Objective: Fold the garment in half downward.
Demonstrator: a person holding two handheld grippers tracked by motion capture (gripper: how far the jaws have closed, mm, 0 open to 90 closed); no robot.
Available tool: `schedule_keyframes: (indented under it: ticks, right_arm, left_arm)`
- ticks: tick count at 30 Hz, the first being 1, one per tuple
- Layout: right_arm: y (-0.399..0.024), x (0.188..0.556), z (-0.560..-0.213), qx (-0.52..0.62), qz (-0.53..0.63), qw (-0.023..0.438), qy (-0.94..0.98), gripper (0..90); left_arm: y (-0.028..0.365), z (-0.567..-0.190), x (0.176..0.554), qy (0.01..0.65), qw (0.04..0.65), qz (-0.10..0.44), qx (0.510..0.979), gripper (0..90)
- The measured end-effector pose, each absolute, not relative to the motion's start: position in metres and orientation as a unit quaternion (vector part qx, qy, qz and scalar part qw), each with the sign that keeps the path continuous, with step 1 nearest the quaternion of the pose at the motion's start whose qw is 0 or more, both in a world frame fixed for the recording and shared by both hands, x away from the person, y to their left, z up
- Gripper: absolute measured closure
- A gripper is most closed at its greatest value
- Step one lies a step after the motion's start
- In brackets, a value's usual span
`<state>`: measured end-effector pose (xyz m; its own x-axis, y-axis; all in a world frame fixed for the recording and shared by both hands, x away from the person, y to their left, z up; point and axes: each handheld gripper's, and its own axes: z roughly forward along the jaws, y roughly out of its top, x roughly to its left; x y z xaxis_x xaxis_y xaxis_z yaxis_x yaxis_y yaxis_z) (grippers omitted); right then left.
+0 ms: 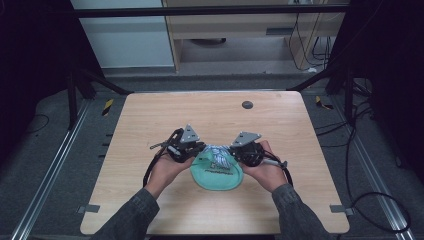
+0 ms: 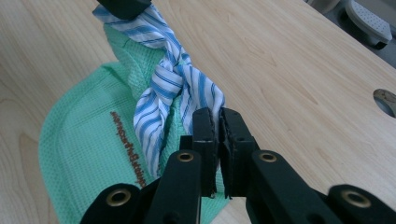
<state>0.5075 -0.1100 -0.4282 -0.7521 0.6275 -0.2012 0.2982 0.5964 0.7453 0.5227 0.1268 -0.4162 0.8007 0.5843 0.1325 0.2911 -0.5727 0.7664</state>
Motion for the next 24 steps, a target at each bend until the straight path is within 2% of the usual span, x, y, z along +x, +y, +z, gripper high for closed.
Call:
schedule_keyframes:
  ticks: [24]
  right_arm:
    - [-0.108, 0.487, -0.444, 0.251, 0.355, 0.22, 0.874, 84.5]
  left_arm:
    - [0.131, -0.437, 0.5, 0.243, 0.395, 0.17, 0.87, 84.7]
